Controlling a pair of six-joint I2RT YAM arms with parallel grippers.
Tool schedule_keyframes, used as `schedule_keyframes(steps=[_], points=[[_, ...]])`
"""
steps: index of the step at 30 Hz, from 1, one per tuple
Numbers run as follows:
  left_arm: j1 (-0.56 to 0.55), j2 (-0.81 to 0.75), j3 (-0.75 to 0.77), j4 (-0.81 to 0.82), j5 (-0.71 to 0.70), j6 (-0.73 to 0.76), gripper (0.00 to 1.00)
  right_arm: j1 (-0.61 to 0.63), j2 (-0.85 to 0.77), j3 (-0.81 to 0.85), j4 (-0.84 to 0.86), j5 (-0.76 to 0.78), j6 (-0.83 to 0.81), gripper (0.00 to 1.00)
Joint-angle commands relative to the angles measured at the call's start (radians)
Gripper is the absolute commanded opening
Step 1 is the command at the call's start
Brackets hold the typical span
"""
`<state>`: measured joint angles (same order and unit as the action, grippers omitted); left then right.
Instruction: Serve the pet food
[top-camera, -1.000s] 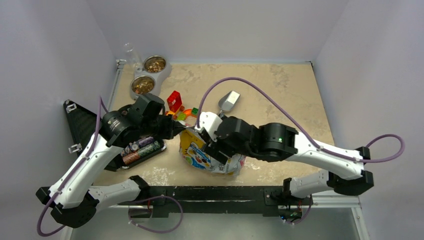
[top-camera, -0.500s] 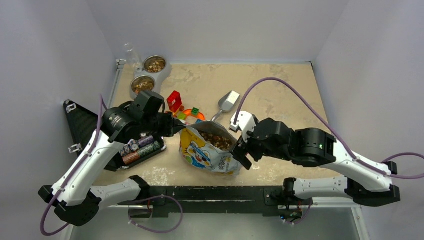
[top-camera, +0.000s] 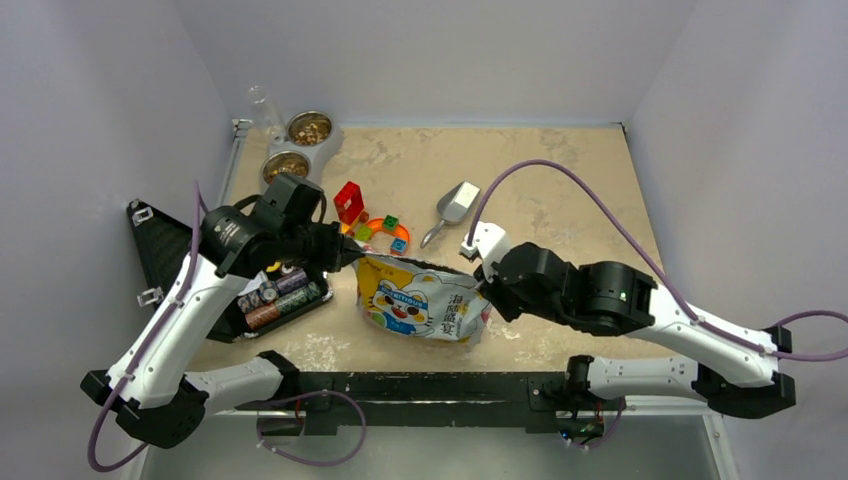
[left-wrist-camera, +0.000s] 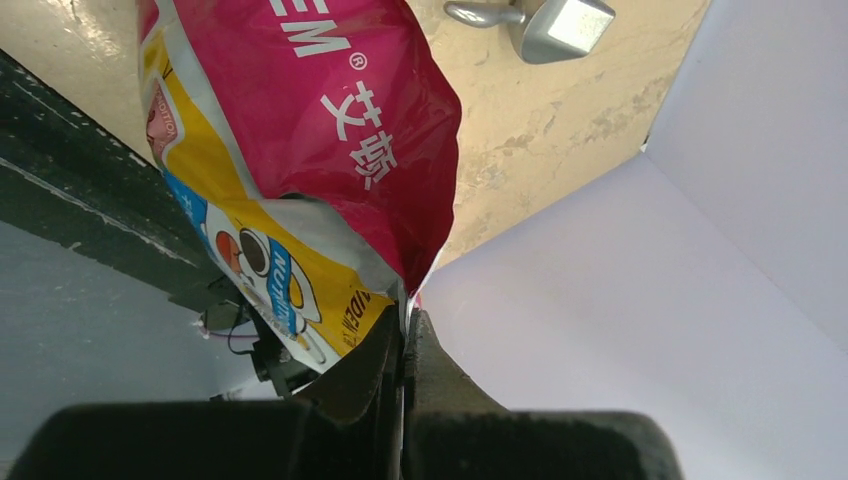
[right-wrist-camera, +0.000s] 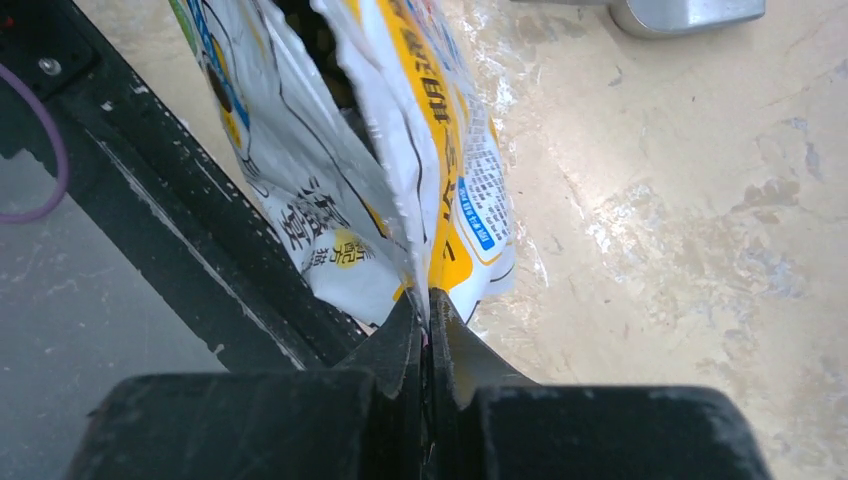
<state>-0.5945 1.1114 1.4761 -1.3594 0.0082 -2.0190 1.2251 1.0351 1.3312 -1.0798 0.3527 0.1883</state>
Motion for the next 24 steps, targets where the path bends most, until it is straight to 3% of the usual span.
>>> schedule_keyframes(steps=[1, 4, 9, 11, 14, 18, 20, 24], points=[[0.087, -0.045, 0.103, -0.05, -0.118, 0.077, 0.0, -0.01, -0.132, -0.062, -0.095, 0.14, 0.044, 0.0], [0.109, -0.047, 0.117, -0.097, -0.119, 0.122, 0.0, -0.01, -0.173, -0.063, -0.028, 0.071, -0.009, 0.0], [0.11, -0.058, 0.093, -0.118, -0.046, 0.171, 0.0, -0.01, -0.092, -0.007, 0.057, -0.018, -0.049, 0.0], [0.11, -0.074, 0.084, -0.124, -0.032, 0.179, 0.12, -0.01, -0.089, 0.005, 0.092, 0.009, -0.065, 0.0], [0.11, -0.091, 0.078, -0.147, -0.016, 0.195, 0.4, -0.011, -0.095, 0.009, 0.099, -0.006, -0.078, 0.0], [0.109, -0.092, 0.054, -0.132, 0.056, 0.214, 0.62, -0.01, -0.11, -0.028, 0.097, -0.08, -0.1, 0.0], [0.109, -0.088, 0.034, -0.061, 0.107, 0.24, 0.68, -0.012, -0.105, -0.035, 0.09, -0.094, -0.109, 0.0], [0.108, -0.057, 0.022, -0.037, 0.199, 0.25, 0.69, -0.01, -0.094, -0.034, 0.091, -0.084, -0.121, 0.0]])
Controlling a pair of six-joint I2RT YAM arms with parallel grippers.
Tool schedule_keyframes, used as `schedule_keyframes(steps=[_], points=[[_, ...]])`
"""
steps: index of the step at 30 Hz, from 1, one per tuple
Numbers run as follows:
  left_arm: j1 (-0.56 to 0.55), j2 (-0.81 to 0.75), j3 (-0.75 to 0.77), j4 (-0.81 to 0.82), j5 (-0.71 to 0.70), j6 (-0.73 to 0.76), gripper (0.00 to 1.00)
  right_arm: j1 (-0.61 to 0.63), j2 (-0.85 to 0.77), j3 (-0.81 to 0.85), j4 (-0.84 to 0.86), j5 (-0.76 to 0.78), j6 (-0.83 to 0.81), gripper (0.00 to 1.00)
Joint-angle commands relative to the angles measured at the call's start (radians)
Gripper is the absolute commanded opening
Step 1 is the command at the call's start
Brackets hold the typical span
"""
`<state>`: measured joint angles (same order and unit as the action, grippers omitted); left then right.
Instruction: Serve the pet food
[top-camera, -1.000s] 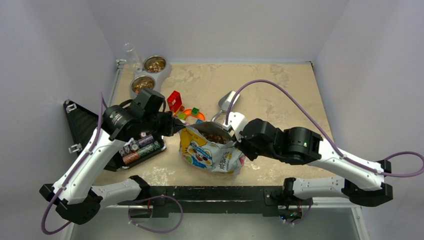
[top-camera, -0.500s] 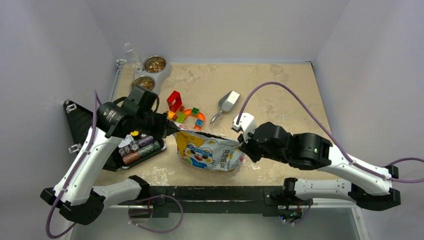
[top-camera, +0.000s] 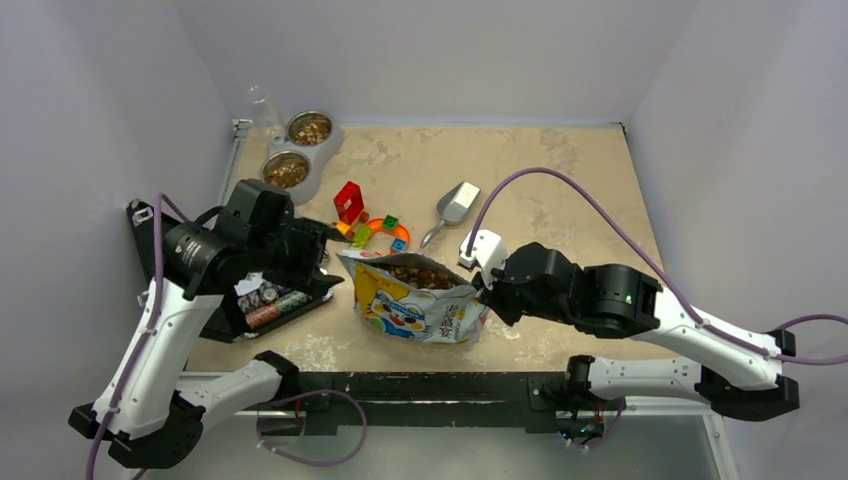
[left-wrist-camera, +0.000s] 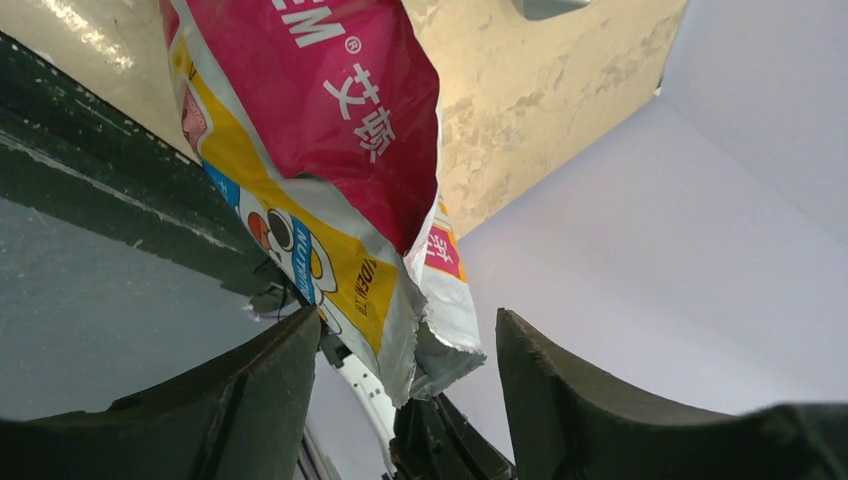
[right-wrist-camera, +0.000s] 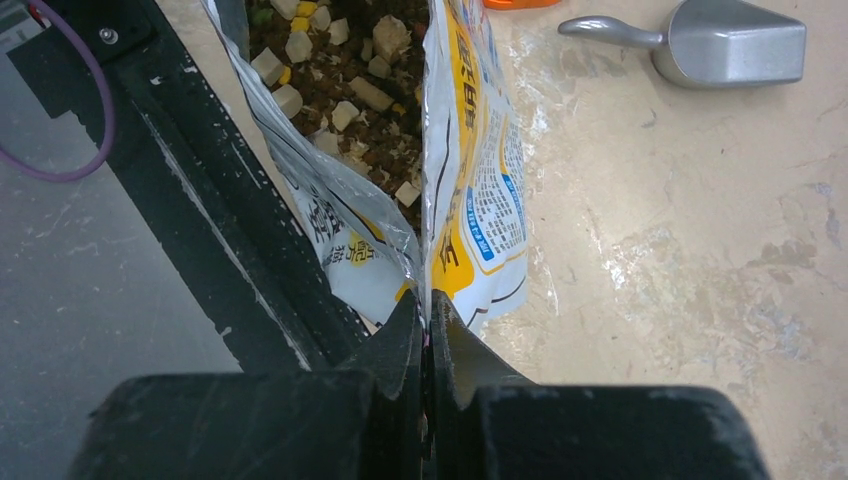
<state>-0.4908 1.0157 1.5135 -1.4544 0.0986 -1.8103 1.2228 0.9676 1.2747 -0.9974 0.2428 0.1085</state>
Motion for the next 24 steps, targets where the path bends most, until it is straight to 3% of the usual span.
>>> schedule_keyframes(steps=[1, 5, 8, 11, 12, 19, 24], points=[[0.003, 0.041, -0.02, 0.043, 0.118, 0.032, 0.67, -0.008, -0.025, 0.023, 0.012, 0.029, -0.046, 0.0], [0.003, 0.015, -0.08, 0.094, 0.11, -0.027, 0.58, -0.008, -0.012, 0.032, 0.02, 0.042, -0.061, 0.0], [0.005, 0.022, -0.103, 0.148, 0.048, -0.049, 0.39, -0.008, -0.01, 0.031, 0.013, 0.075, -0.072, 0.0], [0.019, 0.047, -0.091, 0.187, -0.005, -0.025, 0.06, -0.009, -0.031, 0.012, -0.013, 0.118, -0.075, 0.0], [0.033, 0.052, -0.076, 0.172, -0.012, -0.018, 0.0, -0.009, -0.046, -0.003, -0.023, 0.132, -0.077, 0.0], [0.147, 0.02, 0.024, -0.004, -0.064, 0.072, 0.0, -0.017, -0.144, -0.126, -0.079, 0.135, -0.103, 0.0], [0.145, 0.012, -0.086, 0.08, 0.157, 0.03, 0.0, -0.017, -0.022, 0.025, -0.045, -0.069, -0.137, 0.03]])
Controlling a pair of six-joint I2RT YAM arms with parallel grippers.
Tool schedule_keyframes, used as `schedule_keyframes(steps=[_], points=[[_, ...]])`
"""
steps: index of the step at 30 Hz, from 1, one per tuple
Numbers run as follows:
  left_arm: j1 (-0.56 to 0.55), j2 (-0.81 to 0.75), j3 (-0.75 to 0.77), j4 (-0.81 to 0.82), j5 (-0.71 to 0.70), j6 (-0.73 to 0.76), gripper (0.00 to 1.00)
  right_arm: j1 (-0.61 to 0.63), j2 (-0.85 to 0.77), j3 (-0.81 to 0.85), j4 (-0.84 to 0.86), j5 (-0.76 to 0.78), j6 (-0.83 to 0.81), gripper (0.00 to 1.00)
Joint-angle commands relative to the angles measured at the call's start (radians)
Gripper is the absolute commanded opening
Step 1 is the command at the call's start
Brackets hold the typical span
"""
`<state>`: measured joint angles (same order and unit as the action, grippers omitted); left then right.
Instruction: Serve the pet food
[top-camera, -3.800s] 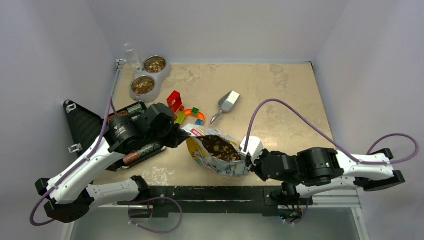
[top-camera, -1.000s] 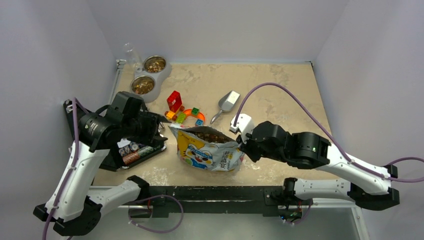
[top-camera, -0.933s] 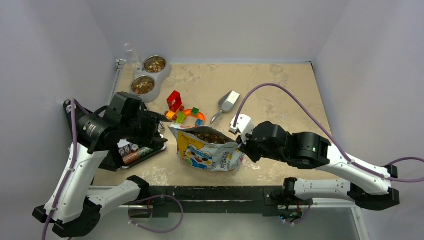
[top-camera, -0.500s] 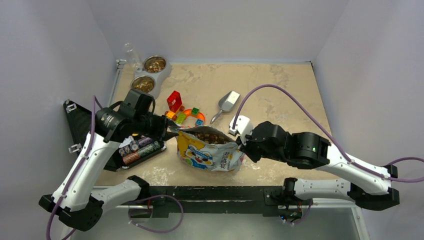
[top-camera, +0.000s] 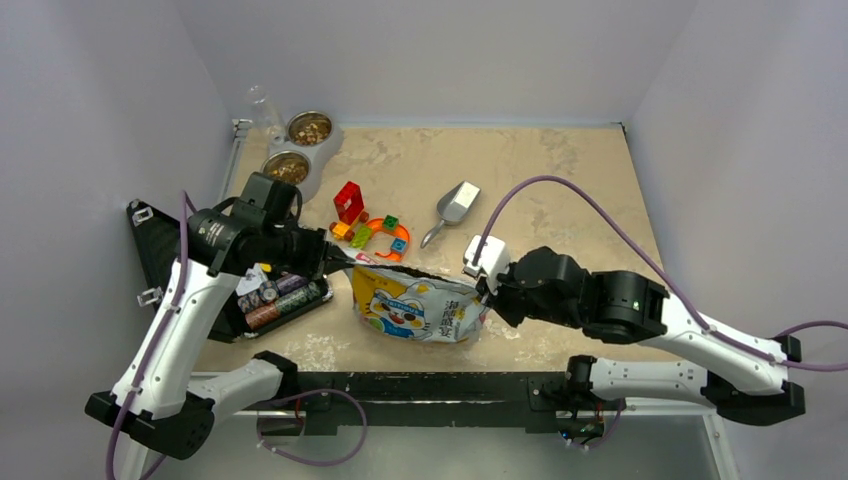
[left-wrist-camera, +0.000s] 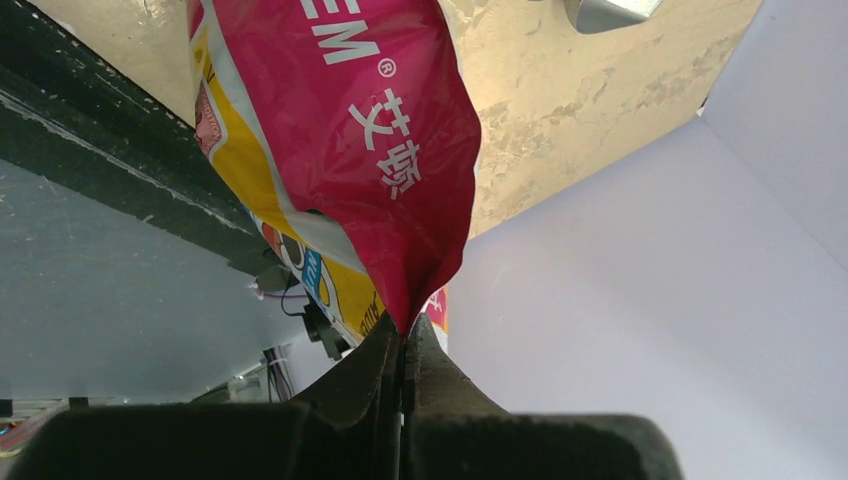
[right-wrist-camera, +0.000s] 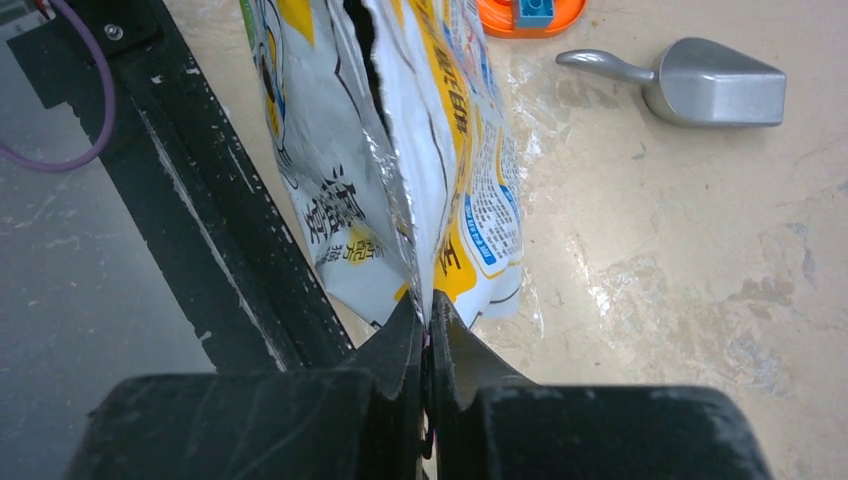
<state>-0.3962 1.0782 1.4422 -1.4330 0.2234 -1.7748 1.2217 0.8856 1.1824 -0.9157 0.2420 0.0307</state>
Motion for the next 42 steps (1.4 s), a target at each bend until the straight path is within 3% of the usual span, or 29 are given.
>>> schedule_keyframes(steps=[1, 4, 7, 12, 23, 28, 33, 38, 41, 42], points=[[0.049, -0.049, -0.026, 0.071, 0.058, -0.013, 0.0, -0.016, 0.097, 0.187, -0.113, -0.107, -0.062, 0.13], [0.048, -0.047, -0.008, 0.065, 0.07, -0.017, 0.0, -0.016, 0.246, 0.382, -0.093, -0.181, -0.079, 0.49], [0.048, -0.039, 0.011, 0.063, 0.099, -0.024, 0.0, -0.007, 0.438, 0.592, -0.107, -0.157, -0.099, 0.65], [0.046, -0.015, 0.014, 0.078, 0.19, -0.024, 0.0, 0.009, 0.647, 0.819, -0.115, -0.151, -0.129, 0.68], [0.048, -0.037, 0.013, 0.104, 0.252, 0.004, 0.0, 0.044, 0.754, 0.768, -0.005, -0.095, -0.199, 0.69], [0.05, -0.032, 0.005, 0.139, 0.298, 0.003, 0.0, 0.044, 0.756, 0.659, 0.011, -0.017, -0.245, 0.63], [0.051, -0.021, 0.016, 0.138, 0.3, 0.01, 0.0, 0.044, 0.746, 0.626, -0.024, 0.094, -0.26, 0.5], [0.075, -0.005, 0.059, 0.041, 0.229, 0.067, 0.0, 0.044, 0.691, 0.603, -0.111, 0.115, -0.173, 0.27], [0.099, -0.014, 0.054, 0.044, 0.222, 0.063, 0.0, 0.044, 0.675, 0.569, -0.16, 0.137, -0.116, 0.0], [0.108, -0.017, 0.06, 0.043, 0.209, 0.065, 0.0, 0.045, 0.675, 0.556, -0.177, 0.143, -0.105, 0.0]])
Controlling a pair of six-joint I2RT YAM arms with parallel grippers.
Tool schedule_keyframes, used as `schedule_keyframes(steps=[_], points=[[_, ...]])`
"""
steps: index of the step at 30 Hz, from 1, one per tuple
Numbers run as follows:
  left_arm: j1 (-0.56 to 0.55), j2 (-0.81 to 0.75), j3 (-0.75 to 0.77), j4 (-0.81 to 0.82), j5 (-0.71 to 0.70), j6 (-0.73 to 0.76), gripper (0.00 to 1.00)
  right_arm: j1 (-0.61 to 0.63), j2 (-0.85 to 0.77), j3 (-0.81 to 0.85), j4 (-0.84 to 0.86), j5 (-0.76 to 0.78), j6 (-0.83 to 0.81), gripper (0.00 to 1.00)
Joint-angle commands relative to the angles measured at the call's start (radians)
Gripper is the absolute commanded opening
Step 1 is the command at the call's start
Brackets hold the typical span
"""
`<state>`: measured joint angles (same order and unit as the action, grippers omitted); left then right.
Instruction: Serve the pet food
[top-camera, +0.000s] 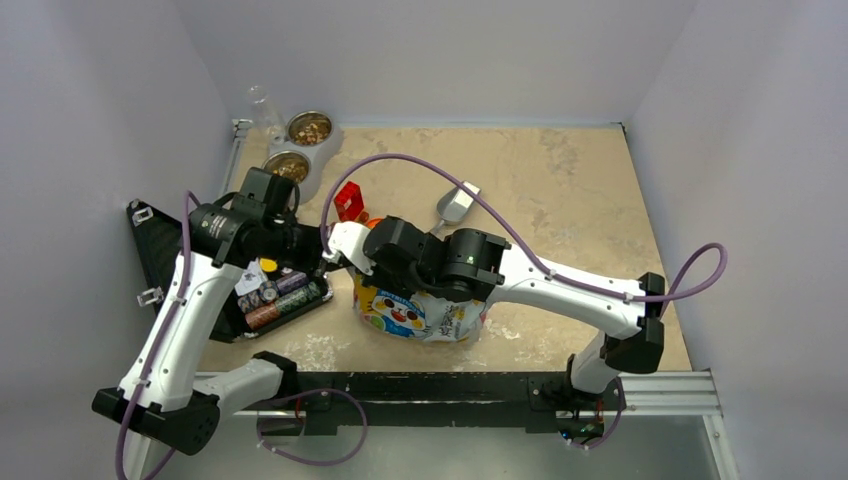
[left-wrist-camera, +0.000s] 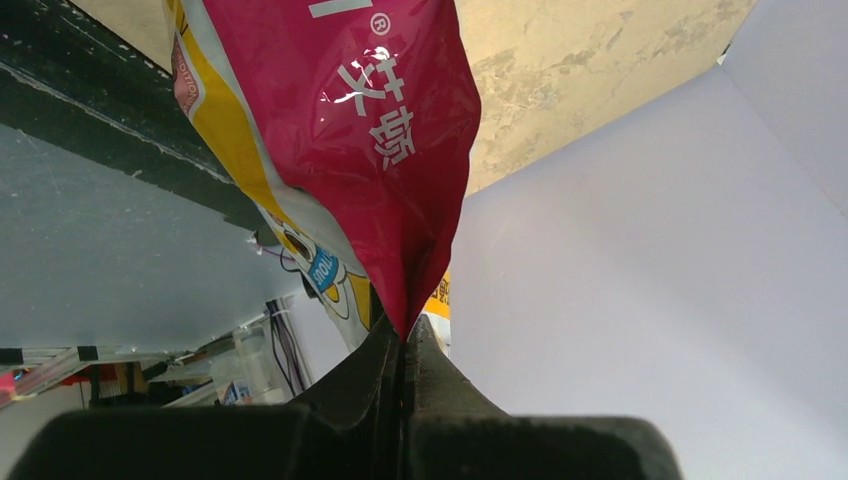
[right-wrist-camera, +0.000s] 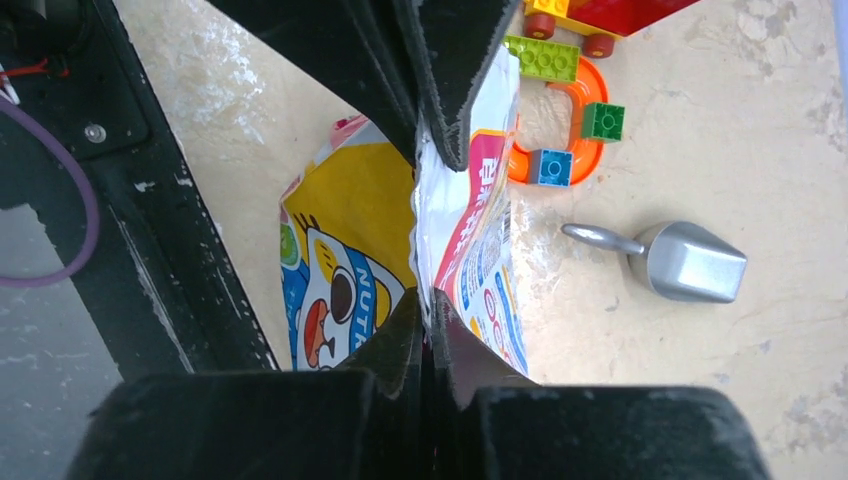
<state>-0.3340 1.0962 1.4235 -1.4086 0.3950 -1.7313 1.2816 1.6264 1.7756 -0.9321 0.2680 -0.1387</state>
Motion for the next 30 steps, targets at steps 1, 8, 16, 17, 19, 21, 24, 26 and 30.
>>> schedule_keyframes(steps=[1, 8, 16, 17, 19, 21, 24, 26, 30], points=[[0.056, -0.035, 0.089, 0.014, 0.022, 0.026, 0.0, -0.014, -0.067, -0.043, -0.177, 0.116, 0.071, 0.0], [0.09, -0.017, 0.166, -0.013, -0.028, 0.034, 0.0, -0.016, -0.148, -0.119, -0.124, 0.09, 0.09, 0.31], [0.09, -0.041, 0.131, -0.019, -0.042, -0.008, 0.0, -0.031, -0.22, -0.179, -0.121, 0.124, 0.07, 0.0], [0.091, -0.047, 0.125, -0.02, -0.056, -0.014, 0.0, -0.031, -0.231, -0.19, -0.123, 0.137, 0.073, 0.0], [0.092, -0.052, 0.119, -0.026, -0.075, -0.021, 0.0, -0.031, -0.252, -0.207, -0.145, 0.152, 0.076, 0.0], [0.1, -0.053, 0.114, -0.036, -0.077, -0.022, 0.0, -0.033, -0.321, -0.25, -0.095, 0.156, 0.073, 0.0], [0.105, -0.057, 0.107, -0.047, -0.083, -0.024, 0.0, -0.057, -0.383, -0.312, -0.055, 0.152, 0.079, 0.0], [0.107, -0.058, 0.106, -0.055, -0.085, -0.026, 0.0, -0.077, -0.37, -0.322, -0.096, 0.168, 0.104, 0.04], [0.108, -0.068, 0.095, -0.061, -0.08, -0.037, 0.0, -0.088, -0.397, -0.387, -0.063, 0.204, 0.097, 0.07]])
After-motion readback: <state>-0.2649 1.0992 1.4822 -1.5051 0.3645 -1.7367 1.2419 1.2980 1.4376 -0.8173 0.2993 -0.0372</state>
